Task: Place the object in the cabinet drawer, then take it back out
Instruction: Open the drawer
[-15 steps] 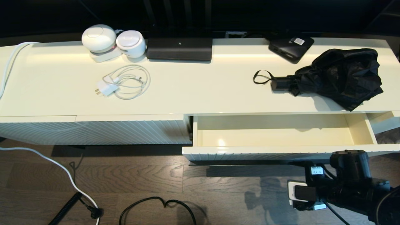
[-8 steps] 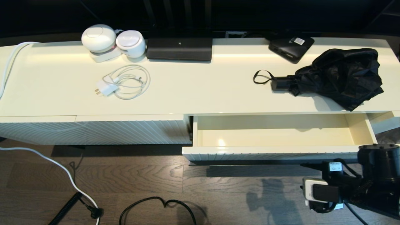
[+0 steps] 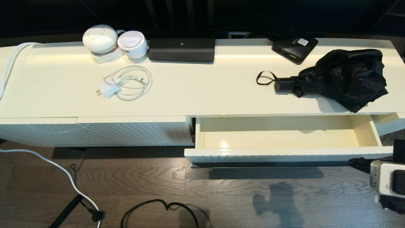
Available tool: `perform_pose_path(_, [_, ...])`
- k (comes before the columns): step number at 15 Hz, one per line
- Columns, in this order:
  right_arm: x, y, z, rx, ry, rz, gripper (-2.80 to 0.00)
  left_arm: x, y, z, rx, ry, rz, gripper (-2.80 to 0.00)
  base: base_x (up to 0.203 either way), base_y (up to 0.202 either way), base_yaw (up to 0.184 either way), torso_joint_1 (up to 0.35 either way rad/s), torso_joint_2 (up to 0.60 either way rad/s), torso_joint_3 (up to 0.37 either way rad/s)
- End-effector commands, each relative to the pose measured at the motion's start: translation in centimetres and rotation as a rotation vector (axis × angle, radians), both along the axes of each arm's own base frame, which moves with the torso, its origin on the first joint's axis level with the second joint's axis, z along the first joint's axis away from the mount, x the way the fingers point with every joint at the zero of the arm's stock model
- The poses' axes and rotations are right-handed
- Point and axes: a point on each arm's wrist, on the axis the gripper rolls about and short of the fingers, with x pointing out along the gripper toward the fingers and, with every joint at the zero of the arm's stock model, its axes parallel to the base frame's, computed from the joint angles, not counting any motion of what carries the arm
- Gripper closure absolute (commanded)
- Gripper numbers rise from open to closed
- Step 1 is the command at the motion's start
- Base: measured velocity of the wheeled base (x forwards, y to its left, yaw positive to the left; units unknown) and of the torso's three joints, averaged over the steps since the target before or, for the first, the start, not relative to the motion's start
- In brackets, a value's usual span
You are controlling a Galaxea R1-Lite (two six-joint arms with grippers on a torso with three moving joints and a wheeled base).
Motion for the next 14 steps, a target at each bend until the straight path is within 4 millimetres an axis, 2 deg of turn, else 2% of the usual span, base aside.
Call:
perform_pose_path(1, [-0.6, 0.0, 2.3, 0.007, -0.057, 0.005, 0.00, 0.0, 0.0, 0.0, 0.000, -0.001, 0.001, 0.00, 0.000, 0.000, 0.000, 0.000, 0.00, 0.000])
perform_pose_path(3, [1.2, 0.2, 2.2, 0.009, -0.016, 0.001, 0.00, 0.0, 0.0, 0.0, 0.000, 0.001, 0.001, 0.00, 0.000, 0.000, 0.000, 0.000, 0.00, 0.000])
perform_pose_path(9, [8.6, 1.4, -0.3, 0.045, 0.020, -0.022, 0.00, 0.0, 0.0, 0.0, 0.000, 0.000, 0.000, 0.00, 0.000, 0.000, 0.000, 0.000, 0.00, 0.000])
perform_pose_path(12, [11.1, 2.3, -0.6, 0.045, 0.003, -0.008, 0.00, 0.0, 0.0, 0.0, 0.000, -0.001, 0.000, 0.00, 0.000, 0.000, 0.000, 0.000, 0.00, 0.000])
perform_pose_path(14, [12.0, 3.0, -0.5, 0.040, -0.003, -0.001, 0.00, 0.0, 0.0, 0.0, 0.000, -0.001, 0.001, 0.00, 0.000, 0.000, 0.000, 0.000, 0.00, 0.000])
